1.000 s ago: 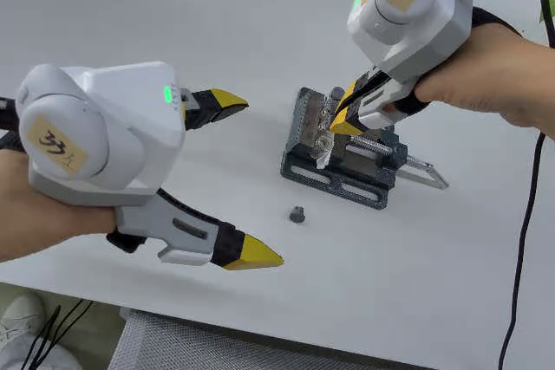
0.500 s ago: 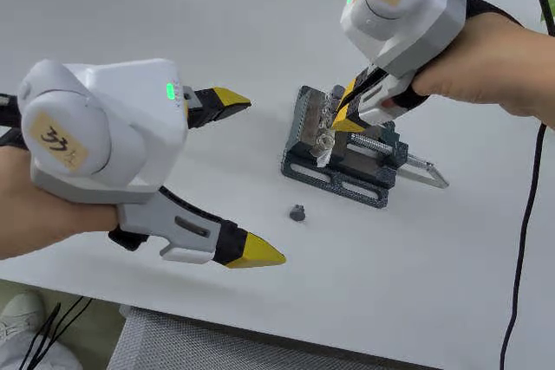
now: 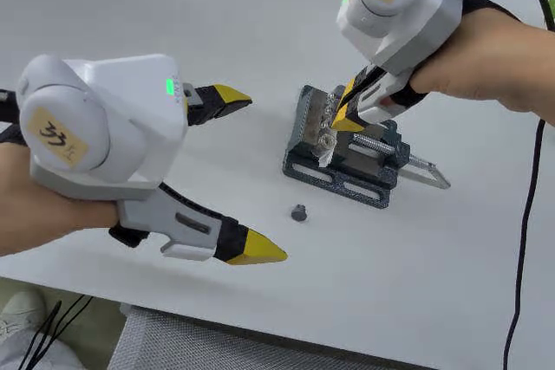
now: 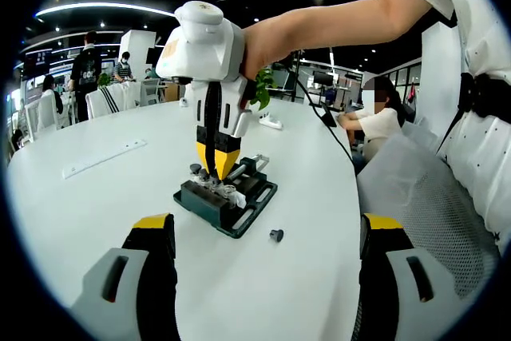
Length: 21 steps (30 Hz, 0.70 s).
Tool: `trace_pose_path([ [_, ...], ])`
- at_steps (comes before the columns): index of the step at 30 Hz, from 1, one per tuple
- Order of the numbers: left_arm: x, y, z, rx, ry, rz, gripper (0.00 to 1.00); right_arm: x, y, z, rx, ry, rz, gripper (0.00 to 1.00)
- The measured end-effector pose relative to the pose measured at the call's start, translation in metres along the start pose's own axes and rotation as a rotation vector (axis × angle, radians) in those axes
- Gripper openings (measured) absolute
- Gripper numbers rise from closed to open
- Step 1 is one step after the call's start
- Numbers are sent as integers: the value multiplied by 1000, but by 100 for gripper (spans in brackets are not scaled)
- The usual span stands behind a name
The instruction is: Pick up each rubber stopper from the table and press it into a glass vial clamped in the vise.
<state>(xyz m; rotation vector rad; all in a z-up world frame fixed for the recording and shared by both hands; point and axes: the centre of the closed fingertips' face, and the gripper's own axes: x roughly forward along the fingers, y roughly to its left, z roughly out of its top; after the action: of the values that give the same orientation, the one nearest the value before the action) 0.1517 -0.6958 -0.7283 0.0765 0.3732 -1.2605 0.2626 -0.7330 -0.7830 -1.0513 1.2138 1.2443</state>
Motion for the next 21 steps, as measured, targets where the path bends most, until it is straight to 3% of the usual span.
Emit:
trace_pose_path([
  [6, 0, -1, 0, 1, 1, -2, 96, 1, -4, 0, 19, -12, -1, 5],
  [21, 1, -2, -1, -3, 1, -6, 95, 1, -1, 0, 4, 45, -25, 5],
])
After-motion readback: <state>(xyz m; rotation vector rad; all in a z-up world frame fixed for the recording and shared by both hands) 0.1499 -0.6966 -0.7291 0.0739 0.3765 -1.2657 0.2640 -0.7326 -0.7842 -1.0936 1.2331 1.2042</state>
